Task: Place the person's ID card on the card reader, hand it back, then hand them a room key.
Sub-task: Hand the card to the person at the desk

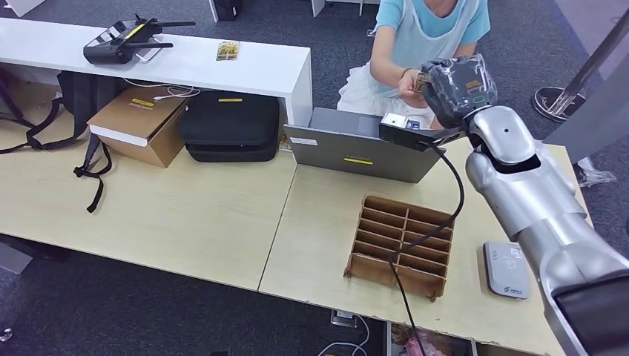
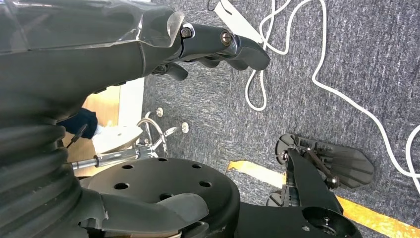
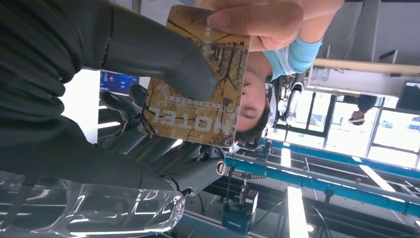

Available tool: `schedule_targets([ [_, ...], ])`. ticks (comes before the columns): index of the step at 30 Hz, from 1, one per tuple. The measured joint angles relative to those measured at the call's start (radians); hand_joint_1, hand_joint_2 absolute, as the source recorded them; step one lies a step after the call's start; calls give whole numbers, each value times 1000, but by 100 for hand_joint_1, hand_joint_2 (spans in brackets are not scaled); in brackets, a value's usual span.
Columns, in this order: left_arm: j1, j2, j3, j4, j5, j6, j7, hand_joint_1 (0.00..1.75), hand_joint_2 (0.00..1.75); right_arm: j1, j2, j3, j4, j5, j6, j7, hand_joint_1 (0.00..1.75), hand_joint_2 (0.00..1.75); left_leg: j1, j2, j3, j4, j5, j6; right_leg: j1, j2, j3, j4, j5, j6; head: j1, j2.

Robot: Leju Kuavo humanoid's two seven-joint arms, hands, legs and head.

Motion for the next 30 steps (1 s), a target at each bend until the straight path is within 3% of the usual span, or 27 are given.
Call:
schedule_targets([
  [2, 0, 0, 0, 0, 1, 0, 0, 0, 175, -3, 9, 4, 13, -7, -2, -2, 0, 175, 0, 0, 0, 0, 0, 0, 0, 0, 0, 0, 0, 0, 0, 0],
  [18, 4, 1, 0, 0, 20, 0, 0, 0, 175, -6, 10, -36, 39, -116, -51, -52, 0, 175, 0, 0, 0, 0, 0, 0, 0, 0, 0, 0, 0, 0, 0, 0],
  [25, 8, 3, 0, 0, 31, 0, 0, 0, 175, -9, -50, -145, -13, -231, -61, -105, 0, 175, 0, 0, 0, 1, 0, 0, 0, -1, -1, -1, 0, 0, 0, 0],
  [30, 10, 3, 0, 0, 50, 0, 0, 0, 175, 30, -127, -237, -117, -346, -38, -136, 0, 175, 0, -1, 0, 1, 0, 0, 0, -1, 0, -2, 0, 0, 0, 0],
])
